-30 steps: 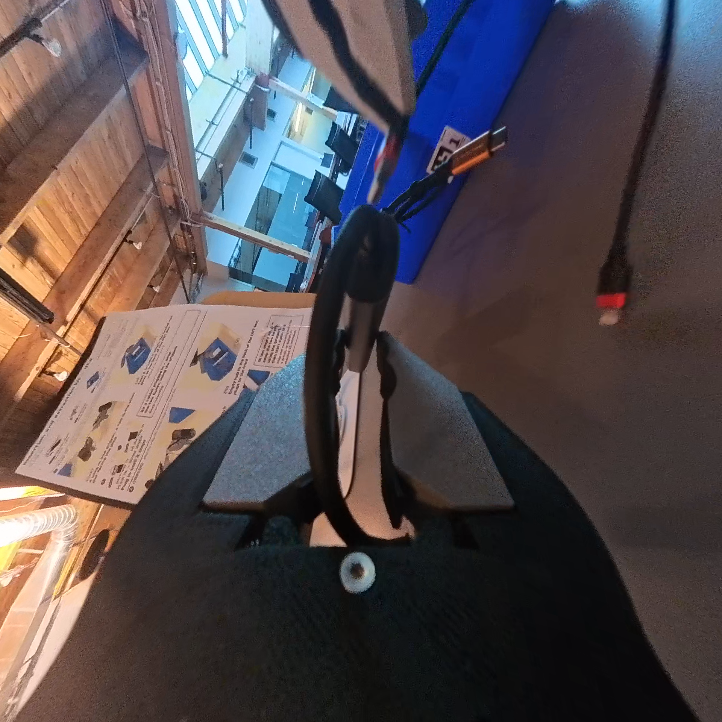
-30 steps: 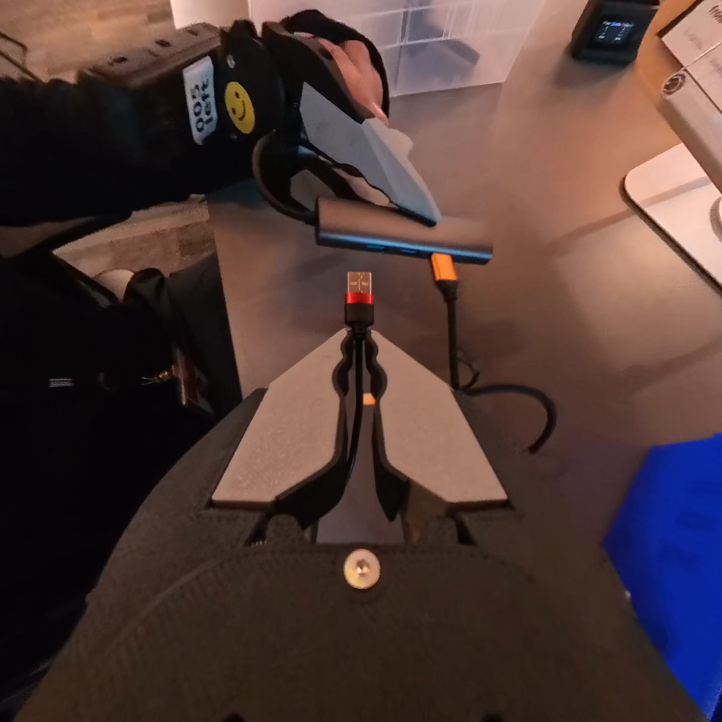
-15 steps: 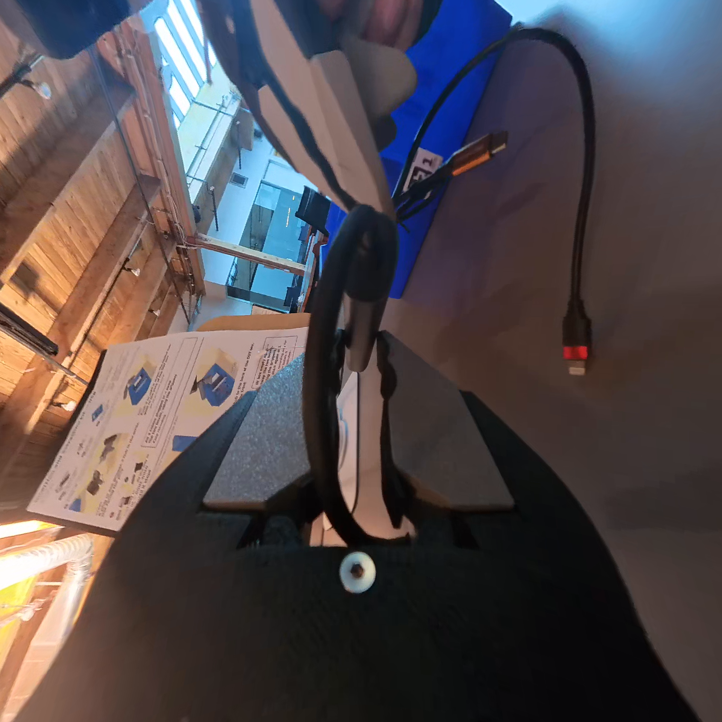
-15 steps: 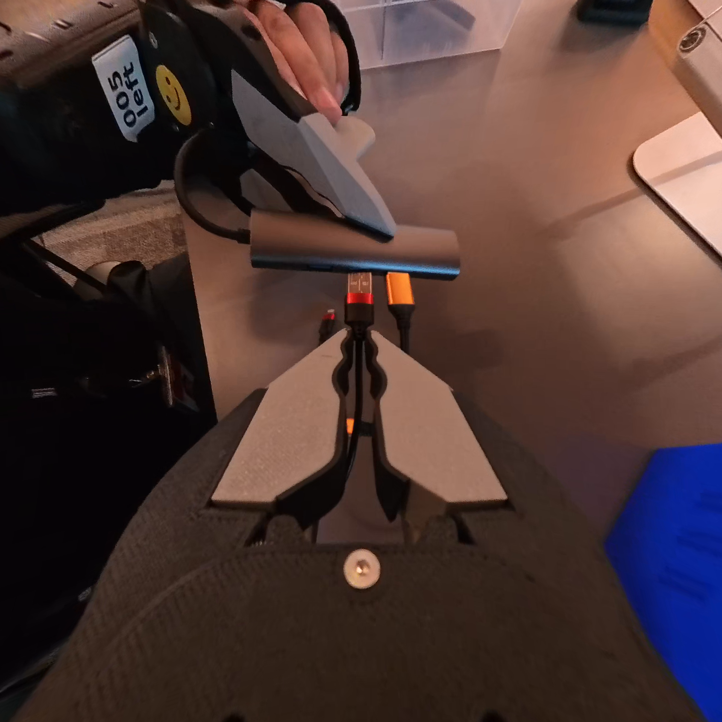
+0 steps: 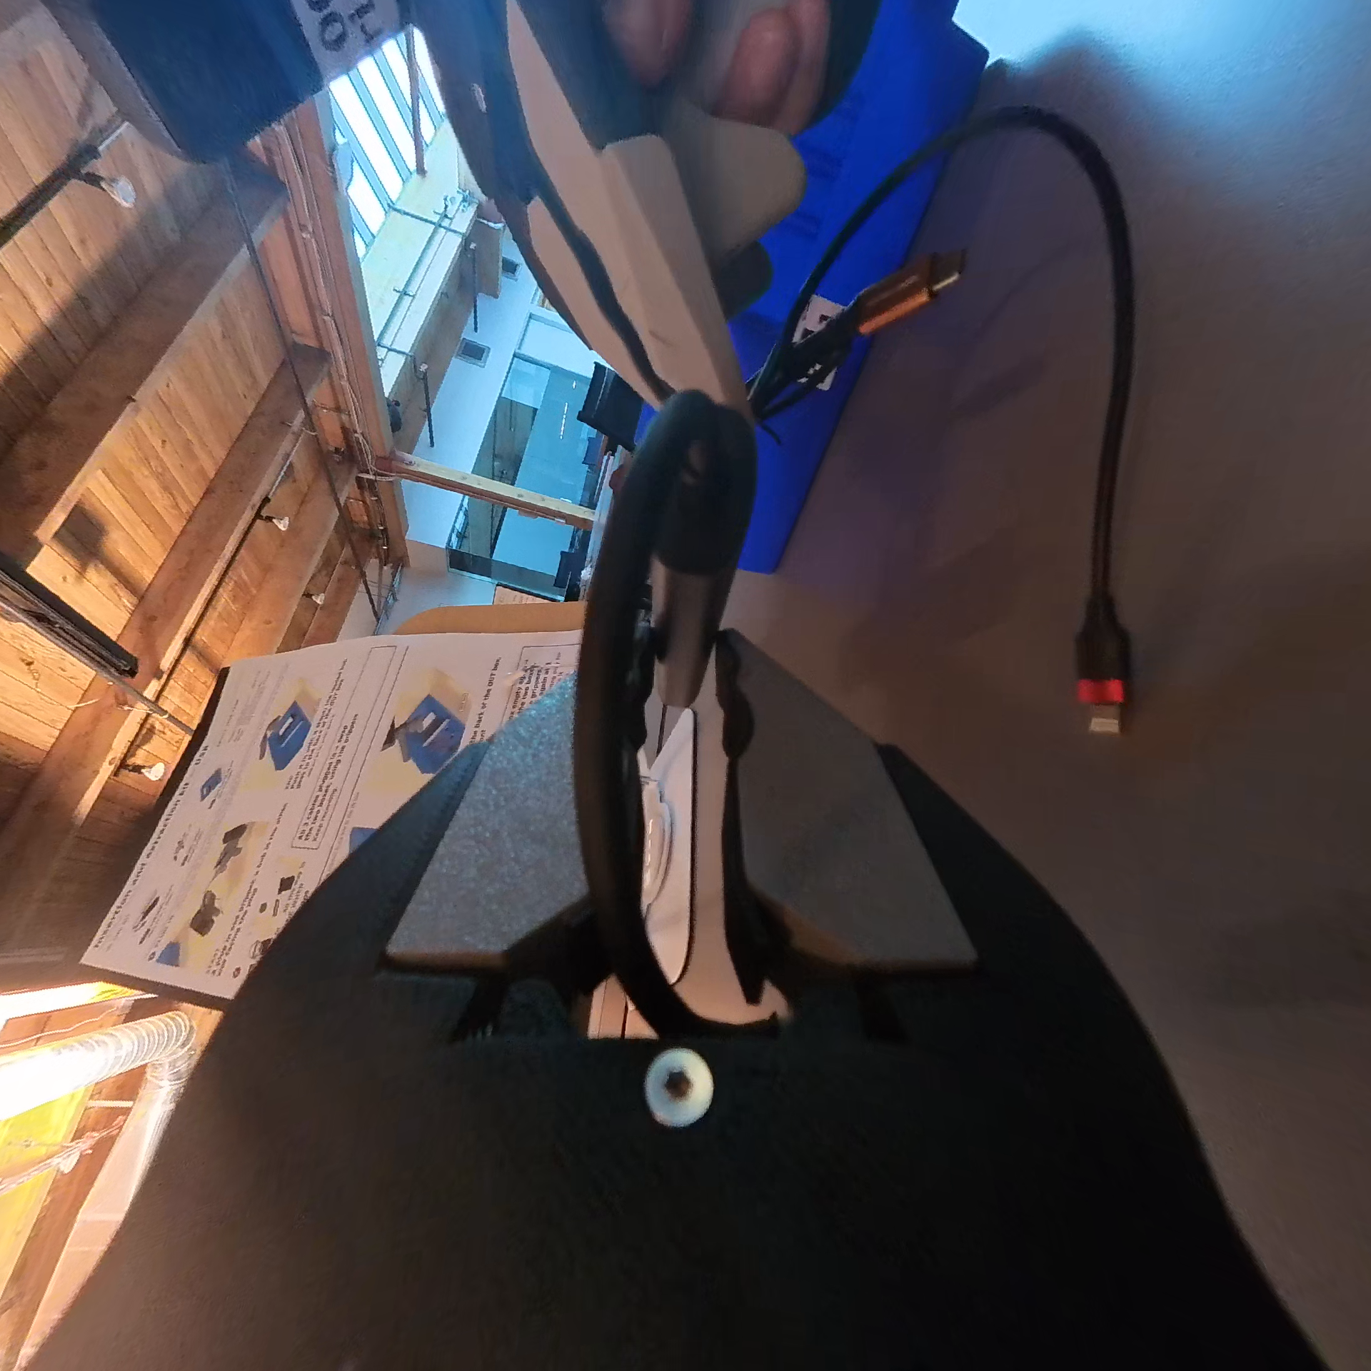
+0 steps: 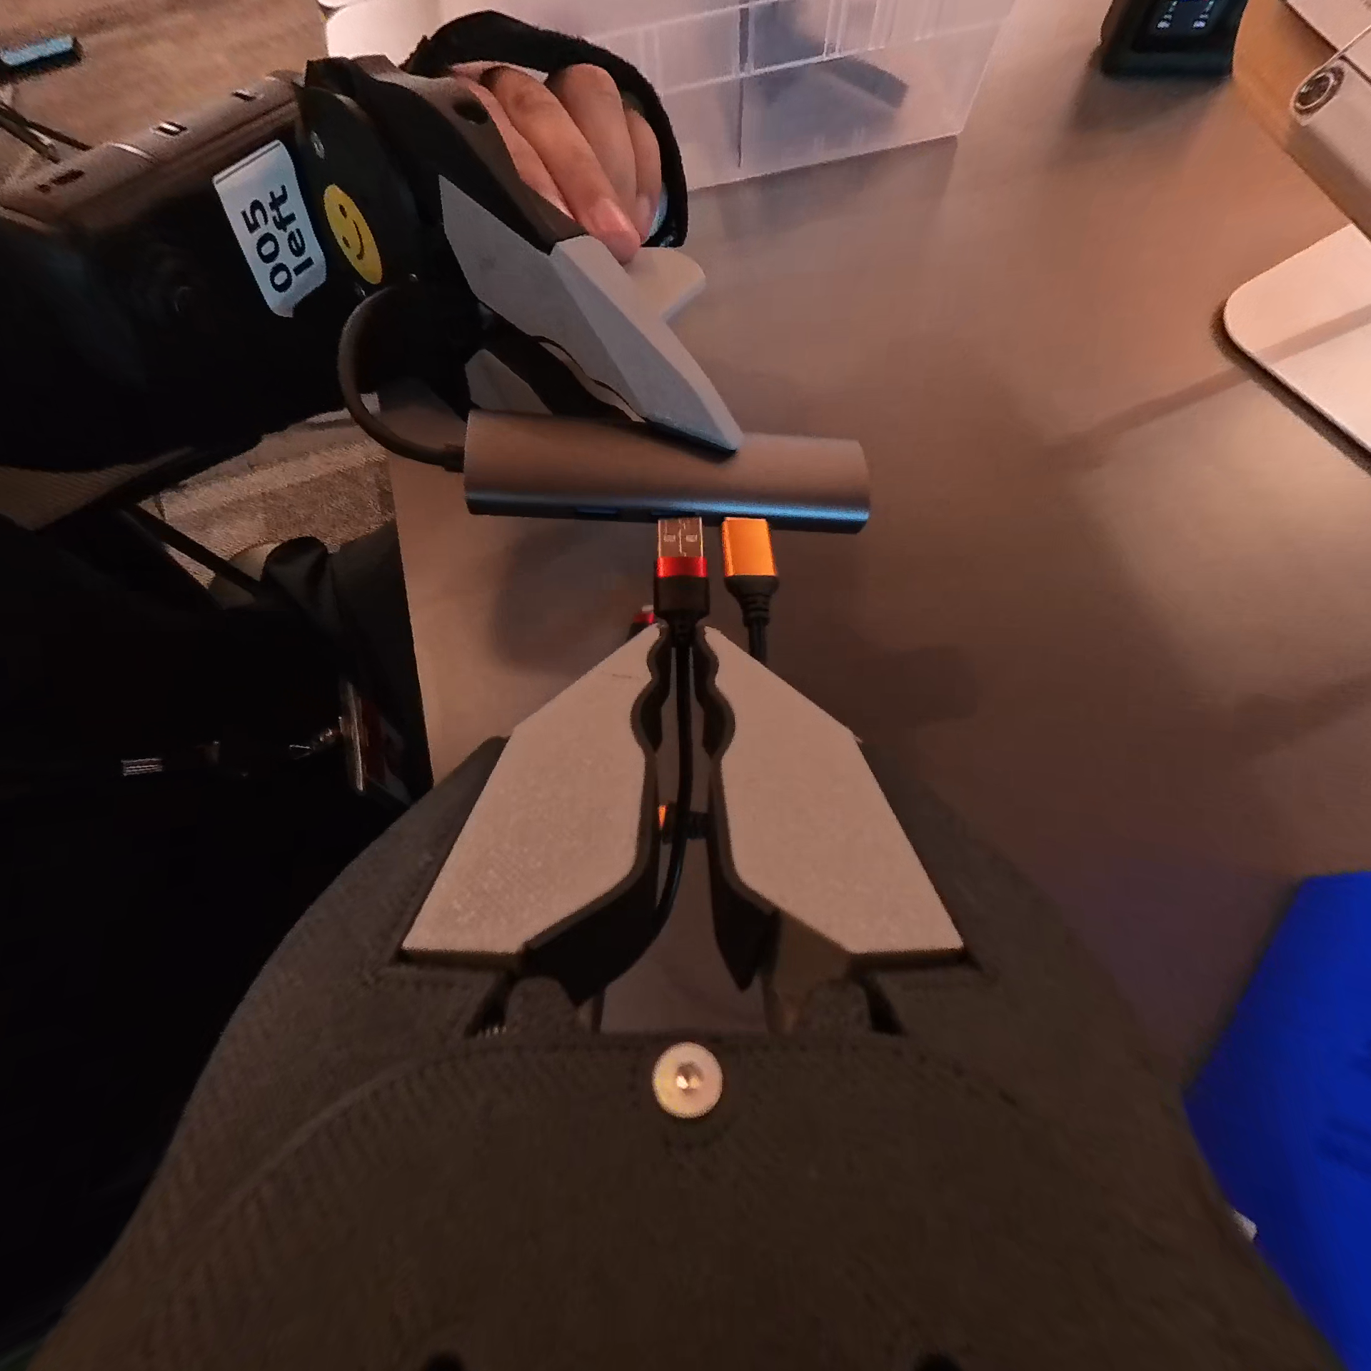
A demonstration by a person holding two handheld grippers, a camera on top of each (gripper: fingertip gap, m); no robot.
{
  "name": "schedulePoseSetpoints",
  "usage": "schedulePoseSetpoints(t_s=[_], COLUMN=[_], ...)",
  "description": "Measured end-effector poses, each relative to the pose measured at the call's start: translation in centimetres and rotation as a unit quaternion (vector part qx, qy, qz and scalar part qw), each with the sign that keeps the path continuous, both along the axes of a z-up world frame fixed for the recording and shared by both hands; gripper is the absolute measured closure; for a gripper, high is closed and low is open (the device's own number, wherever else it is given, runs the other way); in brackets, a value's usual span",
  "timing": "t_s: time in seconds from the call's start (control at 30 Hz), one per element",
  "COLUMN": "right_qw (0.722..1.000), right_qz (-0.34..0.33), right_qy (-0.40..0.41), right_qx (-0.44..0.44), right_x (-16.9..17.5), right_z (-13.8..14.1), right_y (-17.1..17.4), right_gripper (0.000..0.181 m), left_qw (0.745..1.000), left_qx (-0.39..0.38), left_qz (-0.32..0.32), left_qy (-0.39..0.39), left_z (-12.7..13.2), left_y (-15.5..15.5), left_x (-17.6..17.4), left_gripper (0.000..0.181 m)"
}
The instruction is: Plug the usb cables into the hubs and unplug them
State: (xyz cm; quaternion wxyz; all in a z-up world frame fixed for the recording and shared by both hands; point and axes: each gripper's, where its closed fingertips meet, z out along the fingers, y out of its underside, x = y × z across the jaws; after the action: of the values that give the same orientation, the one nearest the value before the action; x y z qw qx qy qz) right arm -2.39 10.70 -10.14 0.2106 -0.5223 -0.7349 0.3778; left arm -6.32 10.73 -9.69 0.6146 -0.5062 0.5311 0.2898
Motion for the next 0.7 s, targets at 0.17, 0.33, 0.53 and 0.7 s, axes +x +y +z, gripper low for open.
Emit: schedulePoseSetpoints(t_s=[0.17,0.33,0.53,0.7], right_qw=[1.0,1.0,1.0,1.0], right_qz=[0.0,0.0,-0.002,-0.008], right_qy=[0.003,0.002,-0.002,-0.005], right_qx=[-0.002,-0.005,-0.011,-0.023], right_x=[0.02,-0.06,-0.06,-0.11], right_z=[0.13,0.04,-0.13,-0.21], right_y=[-0.02,-0.01,0.07,0.27], right_gripper=[0.179,0.179,0.179,0.179], left_qw=[1.0,1.0,1.0,1.0], left_qx=[0.001,0.001,0.002,0.002], left_qz=[0.0,0.002,0.005,0.009], left_qy=[0.002,0.004,0.015,0.026], left_z=[0.01,-0.04,-0.3,-0.58], left_y=[-0.04,-0.04,0.01,0.06], left_x=[0.03,-0.02,-0.01,0.02], left_gripper=[0.167,0.167,0.167,0.167])
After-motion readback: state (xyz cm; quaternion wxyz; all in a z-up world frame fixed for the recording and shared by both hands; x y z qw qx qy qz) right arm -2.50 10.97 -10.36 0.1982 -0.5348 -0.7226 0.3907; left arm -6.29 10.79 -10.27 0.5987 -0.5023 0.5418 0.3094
